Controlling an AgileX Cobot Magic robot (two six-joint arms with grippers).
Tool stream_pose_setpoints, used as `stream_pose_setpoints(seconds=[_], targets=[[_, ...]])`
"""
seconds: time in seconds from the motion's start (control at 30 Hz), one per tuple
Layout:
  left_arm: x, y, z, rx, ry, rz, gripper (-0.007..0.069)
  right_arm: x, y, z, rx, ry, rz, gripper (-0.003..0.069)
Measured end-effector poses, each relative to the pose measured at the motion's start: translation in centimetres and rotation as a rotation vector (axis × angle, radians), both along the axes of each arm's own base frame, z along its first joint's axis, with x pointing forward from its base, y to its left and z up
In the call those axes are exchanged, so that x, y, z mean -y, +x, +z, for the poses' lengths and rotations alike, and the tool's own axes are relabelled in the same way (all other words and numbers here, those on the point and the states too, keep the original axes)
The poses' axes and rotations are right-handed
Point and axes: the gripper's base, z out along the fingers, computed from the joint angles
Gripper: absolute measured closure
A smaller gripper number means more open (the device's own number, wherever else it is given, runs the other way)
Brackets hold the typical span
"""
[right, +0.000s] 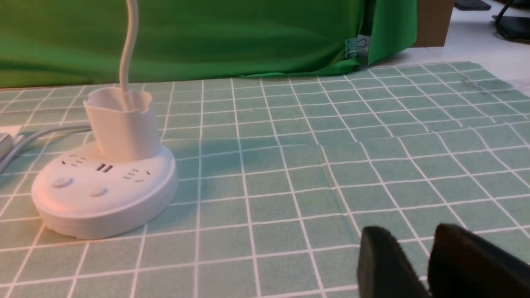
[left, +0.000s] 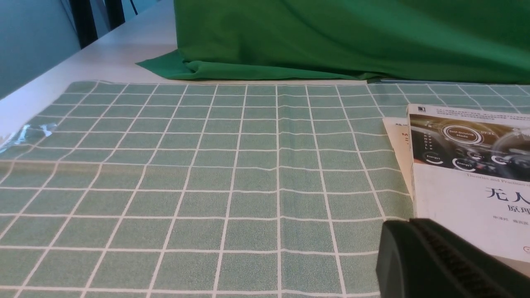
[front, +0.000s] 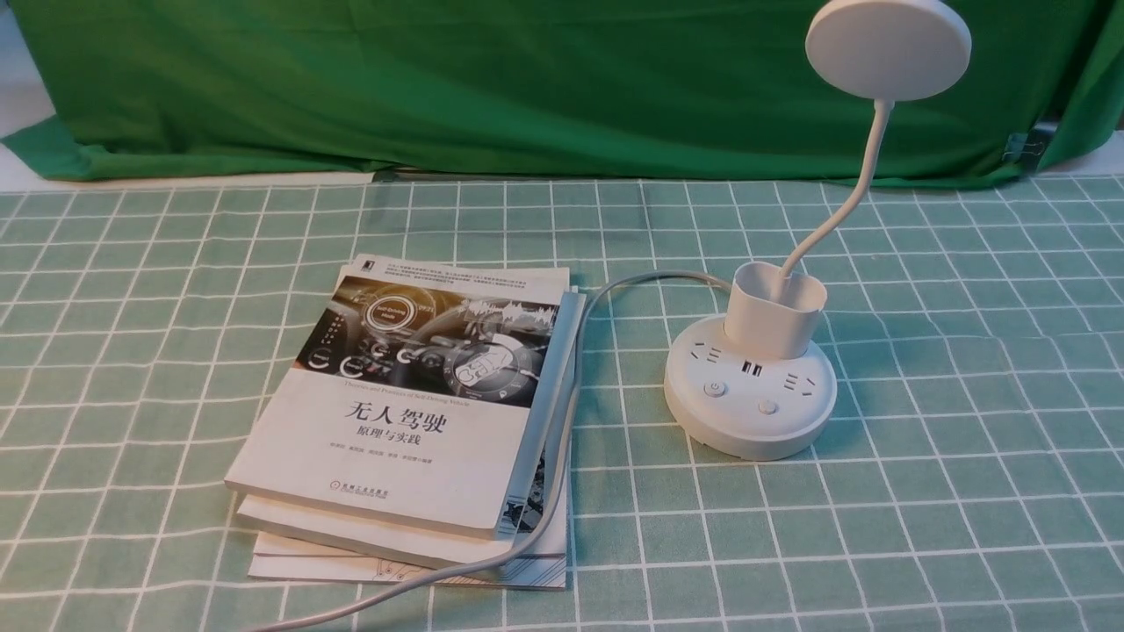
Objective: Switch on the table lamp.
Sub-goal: 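Press the button on the base of the white desk lamp with the right gripper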
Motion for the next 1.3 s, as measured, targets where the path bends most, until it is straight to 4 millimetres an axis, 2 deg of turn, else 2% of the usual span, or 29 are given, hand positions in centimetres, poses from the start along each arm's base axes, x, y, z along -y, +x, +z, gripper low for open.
stream_pose_setpoints(seconds=[0.23, 0.3, 0.37, 0.4, 0.43, 0.47, 0.53, 0.57, 0.63, 0.7, 0.97, 1.07, 1.17, 1.2, 1.27, 1.3], targets=[[0.0, 0.0, 0.0, 0.0, 0.005, 0.0, 0.0603, 0.0, 0.0, 0.0, 0.0, 0.002, 0.0, 0.0421], [0.0, 0.0, 0.0, 0.0, 0.007, 0.001, 0.0603, 0.0, 0.0, 0.0, 0.002, 0.079, -0.006, 0.0421], [0.0, 0.0, 0.0, 0.0, 0.007, 0.001, 0.0603, -0.2, 0.0, 0.0, 0.003, 0.281, -0.02, 0.0421], [0.0, 0.0, 0.0, 0.0, 0.007, 0.001, 0.0603, -0.3, 0.0, 0.0, 0.003, 0.507, -0.037, 0.0421], [0.0, 0.0, 0.0, 0.0, 0.007, 0.001, 0.0603, -0.3, 0.0, 0.0, 0.002, 0.52, -0.036, 0.0421], [0.0, 0.0, 0.0, 0.0, 0.007, 0.001, 0.0603, -0.5, 0.0, 0.1, -0.003, 0.817, -0.06, 0.0421], [0.0, 0.0, 0.0, 0.0, 0.007, 0.001, 0.0603, -0.6, 0.0, 0.1, -0.009, 1.081, -0.087, 0.0421], [0.0, 0.0, 0.0, 0.0, 0.007, 0.001, 0.0603, -0.7, 0.0, 0.1, -0.012, 1.179, -0.098, 0.0421], [0.0, 0.0, 0.0, 0.0, 0.007, 0.001, 0.0603, -0.7, 0.0, 0.1, -0.014, 1.251, -0.107, 0.0421], [0.0, 0.0, 0.0, 0.0, 0.007, 0.001, 0.0603, -0.6, 0.0, 0.1, -0.013, 1.217, -0.108, 0.0421], [0.0, 0.0, 0.0, -0.001, 0.008, 0.001, 0.0603, -0.7, 0.0, 0.1, -0.009, 0.81, -0.035, 0.0421], [0.0, 0.0, 0.0, -0.001, 0.008, 0.001, 0.0603, -0.9, -0.2, 1.2, -0.001, 0.705, 0.031, 0.0421], [0.0, 0.0, 0.0, -0.001, 0.008, 0.001, 0.0603, -1.3, -0.4, 5.0, 0.029, 0.605, 0.129, 0.0463], [0.0, 0.0, 0.0, -0.001, 0.008, 0.001, 0.0603, -1.5, -0.3, 6.9, 0.023, 0.559, 0.162, 0.0495], [0.0, 0.0, 0.0, -0.001, 0.008, 0.001, 0.0603, -1.8, 0.0, 9.3, 0.002, 0.481, 0.208, 0.0548], [0.0, 0.0, 0.0, -0.001, 0.008, 0.001, 0.0603, -2.2, 0.4, 11.3, -0.027, 0.398, 0.251, 0.0592]])
